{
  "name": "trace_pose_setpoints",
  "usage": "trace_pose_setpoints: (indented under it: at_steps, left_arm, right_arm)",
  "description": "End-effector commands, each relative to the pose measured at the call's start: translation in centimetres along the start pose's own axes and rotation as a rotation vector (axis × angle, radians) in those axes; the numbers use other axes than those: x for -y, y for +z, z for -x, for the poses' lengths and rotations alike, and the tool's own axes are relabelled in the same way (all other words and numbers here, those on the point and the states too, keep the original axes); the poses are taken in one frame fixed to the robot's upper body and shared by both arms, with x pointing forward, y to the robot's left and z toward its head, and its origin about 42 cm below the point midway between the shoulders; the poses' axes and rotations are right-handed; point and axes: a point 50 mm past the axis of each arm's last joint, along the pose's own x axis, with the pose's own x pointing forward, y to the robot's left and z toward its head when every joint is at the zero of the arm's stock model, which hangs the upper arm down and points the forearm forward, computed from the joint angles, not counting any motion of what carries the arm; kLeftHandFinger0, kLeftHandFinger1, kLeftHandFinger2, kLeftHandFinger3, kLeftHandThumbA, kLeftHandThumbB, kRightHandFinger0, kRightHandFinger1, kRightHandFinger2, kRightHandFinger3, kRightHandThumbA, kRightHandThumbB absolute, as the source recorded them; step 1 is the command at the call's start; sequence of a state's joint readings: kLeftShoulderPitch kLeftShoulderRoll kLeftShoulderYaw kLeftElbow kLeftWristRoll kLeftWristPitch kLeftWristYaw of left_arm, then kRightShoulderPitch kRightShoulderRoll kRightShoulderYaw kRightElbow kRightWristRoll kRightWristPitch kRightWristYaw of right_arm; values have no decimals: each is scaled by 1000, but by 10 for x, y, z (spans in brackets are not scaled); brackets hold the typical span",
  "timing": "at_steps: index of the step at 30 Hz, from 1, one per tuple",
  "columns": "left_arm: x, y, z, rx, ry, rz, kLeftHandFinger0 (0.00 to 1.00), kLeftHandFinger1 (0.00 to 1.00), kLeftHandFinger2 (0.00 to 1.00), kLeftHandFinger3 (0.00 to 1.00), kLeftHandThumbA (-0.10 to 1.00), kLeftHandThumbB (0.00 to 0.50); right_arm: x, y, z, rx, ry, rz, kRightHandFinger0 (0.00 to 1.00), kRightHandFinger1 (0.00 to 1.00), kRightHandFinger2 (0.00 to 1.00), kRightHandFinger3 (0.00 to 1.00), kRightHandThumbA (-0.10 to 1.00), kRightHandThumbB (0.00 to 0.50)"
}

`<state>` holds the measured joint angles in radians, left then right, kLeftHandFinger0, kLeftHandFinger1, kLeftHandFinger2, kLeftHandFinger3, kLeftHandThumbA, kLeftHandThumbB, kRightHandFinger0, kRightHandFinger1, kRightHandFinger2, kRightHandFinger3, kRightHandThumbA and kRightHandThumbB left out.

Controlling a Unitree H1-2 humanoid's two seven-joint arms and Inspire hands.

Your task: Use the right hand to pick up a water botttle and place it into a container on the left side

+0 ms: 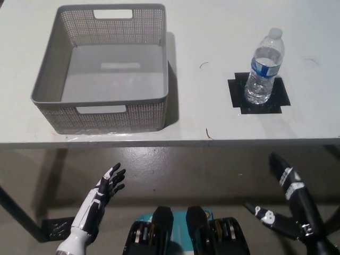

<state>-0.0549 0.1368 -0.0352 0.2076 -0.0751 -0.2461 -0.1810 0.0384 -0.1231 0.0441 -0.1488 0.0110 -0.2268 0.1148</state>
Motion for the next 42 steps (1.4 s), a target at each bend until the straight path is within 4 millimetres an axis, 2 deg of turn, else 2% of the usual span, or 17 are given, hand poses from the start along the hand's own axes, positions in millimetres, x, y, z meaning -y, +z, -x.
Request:
trace_pose_setpoints:
  at_steps: [1,6,10,11,12,15,19,22,24,25,27,28,30,35,41,42]
  left_arm:
    - [-2,11,-2,65,-12,-1,1000,1000,1000,1000,1000,221]
    - [-2,10,1,56,-14,5,1000,1000,1000,1000,1000,210]
    - [-2,8,2,64,-13,-6,1000,1000,1000,1000,1000,201]
    - [-2,8,2,65,-14,-5,1000,1000,1000,1000,1000,199]
    - [-2,9,2,64,-16,-1,1000,1000,1000,1000,1000,197]
    - [-2,9,1,65,-19,-9,1000,1000,1000,1000,1000,196]
    - [-2,8,1,63,-14,-6,1000,1000,1000,1000,1000,205]
    - [-1,7,2,61,-17,-5,1000,1000,1000,1000,1000,194]
    - [-1,7,3,62,-19,2,1000,1000,1000,1000,1000,190]
    - [0,7,3,61,-15,3,1000,1000,1000,1000,1000,204]
    - [0,8,2,62,-13,3,1000,1000,1000,1000,1000,203]
    - [0,7,3,60,-12,1,1000,1000,1000,1000,1000,201]
    - [0,7,3,61,-13,-3,1000,1000,1000,1000,1000,193]
    - [1,6,4,59,-21,3,1000,1000,1000,1000,1000,198]
    - [3,5,5,57,-20,-15,1000,1000,1000,1000,1000,201]
    - [2,5,5,59,-21,-12,1000,1000,1000,1000,1000,205]
  right_arm:
    - [18,36,-30,145,-79,59,1000,1000,1000,1000,1000,379]
    - [36,41,-65,156,-146,47,1000,1000,1000,1000,1000,368]
    - [51,40,-88,148,-176,70,1000,1000,1000,1000,1000,324]
    - [54,40,-91,142,-179,72,1000,1000,1000,1000,1000,284]
    - [57,39,-98,139,-179,70,1000,1000,1000,1000,1000,314]
    - [67,40,-116,123,-185,52,1000,1000,1000,1000,1000,333]
    - [76,39,-136,81,-182,9,1000,1000,1000,1000,1000,339]
    - [83,31,-153,26,-189,1,1000,1000,1000,1000,1000,320]
    - [85,26,-159,-3,-196,12,1000,1000,1000,1000,1000,334]
    - [86,23,-168,-26,-211,57,1000,1000,1000,1000,1000,365]
    - [88,20,-180,-36,-208,42,1000,1000,1000,1000,1000,384]
    - [88,18,-185,-42,-202,27,1000,1000,1000,1000,1000,389]
    - [88,15,-196,-51,-191,-71,1000,1000,1000,1000,1000,434]
    - [91,5,-212,-62,-190,-120,1000,1000,1000,1000,1000,422]
    - [85,3,-227,-85,-171,-164,1000,1000,1000,1000,1000,380]
    - [84,2,-230,-93,-163,-173,1000,1000,1000,1000,1000,390]
